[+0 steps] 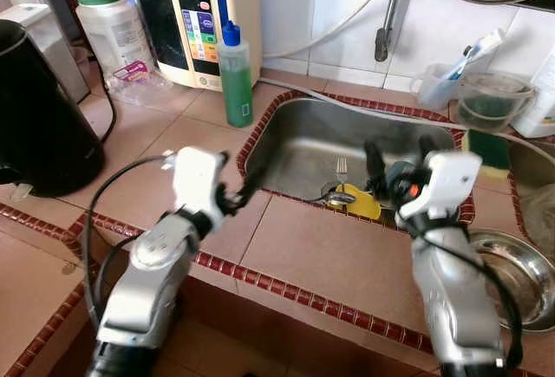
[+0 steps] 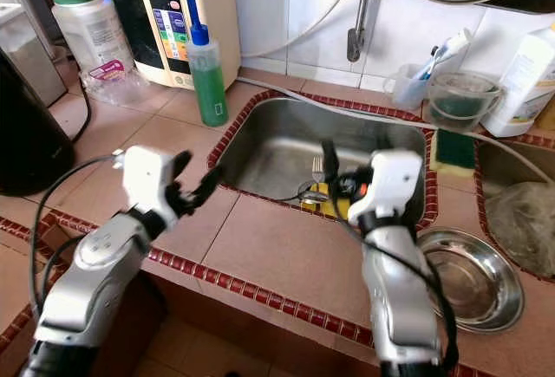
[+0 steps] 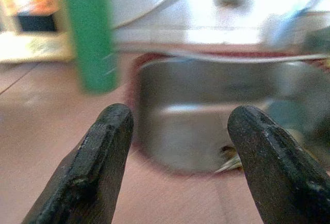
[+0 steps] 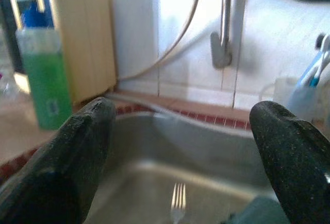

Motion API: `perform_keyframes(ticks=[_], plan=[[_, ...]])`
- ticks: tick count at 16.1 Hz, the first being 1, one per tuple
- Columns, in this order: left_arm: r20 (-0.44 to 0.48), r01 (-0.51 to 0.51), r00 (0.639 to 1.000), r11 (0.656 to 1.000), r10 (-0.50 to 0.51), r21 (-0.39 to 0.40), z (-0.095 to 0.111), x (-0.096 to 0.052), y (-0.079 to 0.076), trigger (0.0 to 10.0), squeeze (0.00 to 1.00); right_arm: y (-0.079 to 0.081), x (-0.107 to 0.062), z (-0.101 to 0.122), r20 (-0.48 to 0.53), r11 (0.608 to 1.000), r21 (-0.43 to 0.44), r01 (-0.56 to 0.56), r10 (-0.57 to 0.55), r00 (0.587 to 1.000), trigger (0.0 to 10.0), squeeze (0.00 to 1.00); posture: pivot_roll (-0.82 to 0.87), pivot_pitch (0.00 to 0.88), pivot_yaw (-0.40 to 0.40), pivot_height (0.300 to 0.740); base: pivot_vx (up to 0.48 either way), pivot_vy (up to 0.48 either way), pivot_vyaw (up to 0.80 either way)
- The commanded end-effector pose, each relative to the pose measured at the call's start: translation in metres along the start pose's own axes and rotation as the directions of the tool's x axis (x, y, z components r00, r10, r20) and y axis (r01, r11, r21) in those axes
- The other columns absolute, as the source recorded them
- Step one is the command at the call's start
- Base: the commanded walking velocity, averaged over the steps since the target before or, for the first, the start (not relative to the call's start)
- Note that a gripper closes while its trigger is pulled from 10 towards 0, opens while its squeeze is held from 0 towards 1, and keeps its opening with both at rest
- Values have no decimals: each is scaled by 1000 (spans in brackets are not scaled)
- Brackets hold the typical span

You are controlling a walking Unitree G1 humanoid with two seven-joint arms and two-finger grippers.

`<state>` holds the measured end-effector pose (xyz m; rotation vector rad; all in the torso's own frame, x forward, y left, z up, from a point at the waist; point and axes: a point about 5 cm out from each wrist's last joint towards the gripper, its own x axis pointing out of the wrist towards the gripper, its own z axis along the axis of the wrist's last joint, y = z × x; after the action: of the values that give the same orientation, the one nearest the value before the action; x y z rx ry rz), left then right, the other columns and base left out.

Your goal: Kitchen organization

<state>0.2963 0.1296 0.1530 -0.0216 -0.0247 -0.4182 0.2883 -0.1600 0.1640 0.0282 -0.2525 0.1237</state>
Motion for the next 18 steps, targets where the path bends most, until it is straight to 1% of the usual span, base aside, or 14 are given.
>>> perform_keyframes(ticks=[1,2,3,4,5,6,8,9,11,13,14,18], plan=[[-27,-66,997,998,66,-7,-7,-6,13,10000,0,3,-3,3,-4,1000,21,-4,4,1000,10000,0,-174,16,59,740,0,0,0],[-25,-99,995,995,100,17,-10,-9,18,10000,0,4,-6,1,-21,1000,6,-7,7,1000,10000,0,-174,7,55,740,0,0,0],[-36,-147,988,989,147,16,-13,-11,24,10000,0,7,-8,-2,-38,999,-13,-38,37,999,10000,0,-172,4,54,740,0,0,0],[-45,-167,985,985,168,32,-15,-12,27,10000,0,7,-8,-2,-36,999,-27,-42,41,999,10000,0,-171,5,53,740,0,0,0],[-32,-174,984,984,175,45,-14,-12,27,10000,0,5,-8,-2,-38,999,-37,-30,28,999,10000,0,-173,8,51,740,0,0,0],[-29,-174,984,984,175,38,-14,-12,26,10000,0,4,-7,-1,-36,998,-52,-27,25,999,10000,0,-172,10,50,740,0,0,0],[-16,-144,989,989,145,31,-13,-12,20,10000,0,3,-5,0,-39,998,-49,-29,27,999,10000,0,-174,13,47,740,0,0,0],[-3,-144,990,990,144,7,-12,-11,19,10000,0,1,-3,2,-40,997,-64,-34,32,999,10000,0,-174,15,42,740,0,0,0],[2,-141,990,990,141,11,-11,-10,17,10000,0,0,-1,2,-41,996,-77,-37,34,999,10000,0,-169,16,35,740,0,0,0],[17,-116,993,993,116,13,-9,-8,12,10000,0,-1,1,2,-49,996,-78,-36,32,998,10000,0,-168,16,32,740,0,0,0],[22,-112,993,994,112,1,-9,-8,10,10000,0,-1,3,2,-55,996,-76,-34,30,998,10000,0,-170,16,30,740,0,0,0],[23,-98,995,995,98,-4,-10,-5,6,10000,0,-5,6,4,-59,996,-82,-26,21,998,10000,0,-175,15,29,740,0,0,-723]])
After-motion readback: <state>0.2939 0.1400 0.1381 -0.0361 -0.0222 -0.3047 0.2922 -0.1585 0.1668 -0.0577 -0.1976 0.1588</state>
